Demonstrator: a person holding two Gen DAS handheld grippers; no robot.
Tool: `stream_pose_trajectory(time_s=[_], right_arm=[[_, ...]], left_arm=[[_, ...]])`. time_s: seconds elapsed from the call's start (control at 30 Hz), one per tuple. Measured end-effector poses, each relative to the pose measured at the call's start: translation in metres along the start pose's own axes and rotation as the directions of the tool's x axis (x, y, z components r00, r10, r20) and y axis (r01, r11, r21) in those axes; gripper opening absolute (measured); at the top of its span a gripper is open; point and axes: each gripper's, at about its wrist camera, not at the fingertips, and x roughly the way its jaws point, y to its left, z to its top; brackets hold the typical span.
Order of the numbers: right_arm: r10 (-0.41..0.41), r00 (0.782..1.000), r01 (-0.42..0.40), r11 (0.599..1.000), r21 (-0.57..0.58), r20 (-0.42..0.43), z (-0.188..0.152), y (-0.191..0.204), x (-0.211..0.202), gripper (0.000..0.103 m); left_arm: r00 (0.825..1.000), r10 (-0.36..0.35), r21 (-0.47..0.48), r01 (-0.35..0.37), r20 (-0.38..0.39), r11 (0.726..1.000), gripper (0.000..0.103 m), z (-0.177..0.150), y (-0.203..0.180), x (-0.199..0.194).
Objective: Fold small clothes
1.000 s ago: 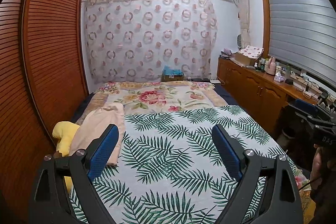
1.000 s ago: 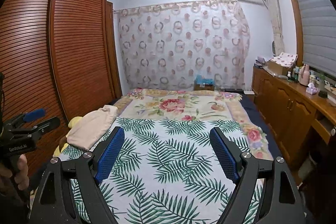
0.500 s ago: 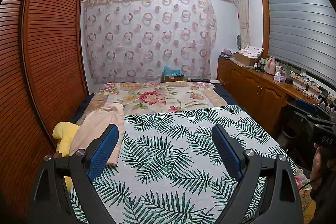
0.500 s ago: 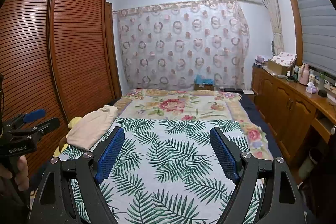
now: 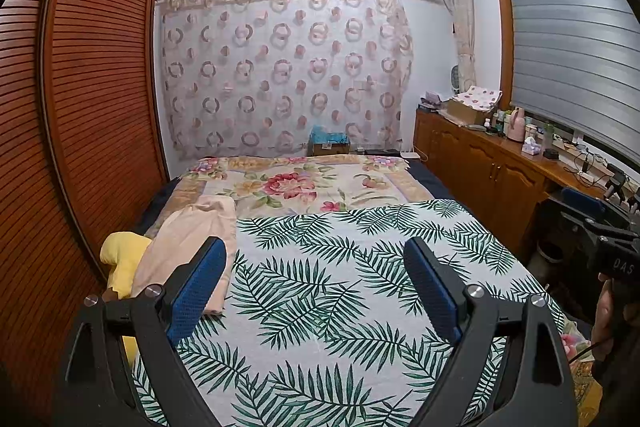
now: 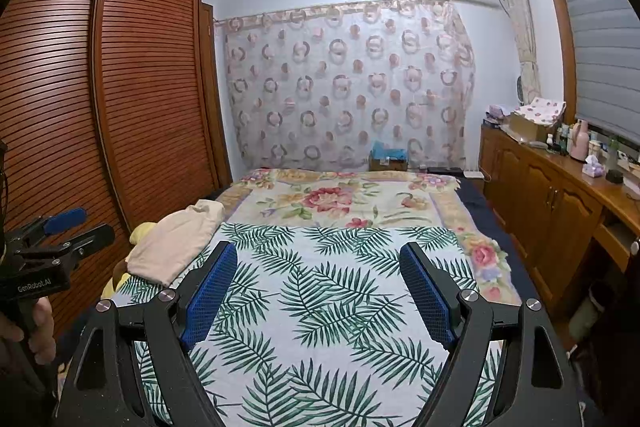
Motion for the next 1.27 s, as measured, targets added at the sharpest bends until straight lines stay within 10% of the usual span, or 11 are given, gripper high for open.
stream_pose_trajectory(time_s=[1.27], right_arm=[[-0.004, 1.000, 0.004, 1.000, 0.001, 0.001, -0.0017, 0.0003, 0.0002, 0.085]], left_arm=[[1.000, -0.001, 0.005, 0.001, 0.000, 1.000, 0.091, 0.0004, -0.0021, -0.0014]])
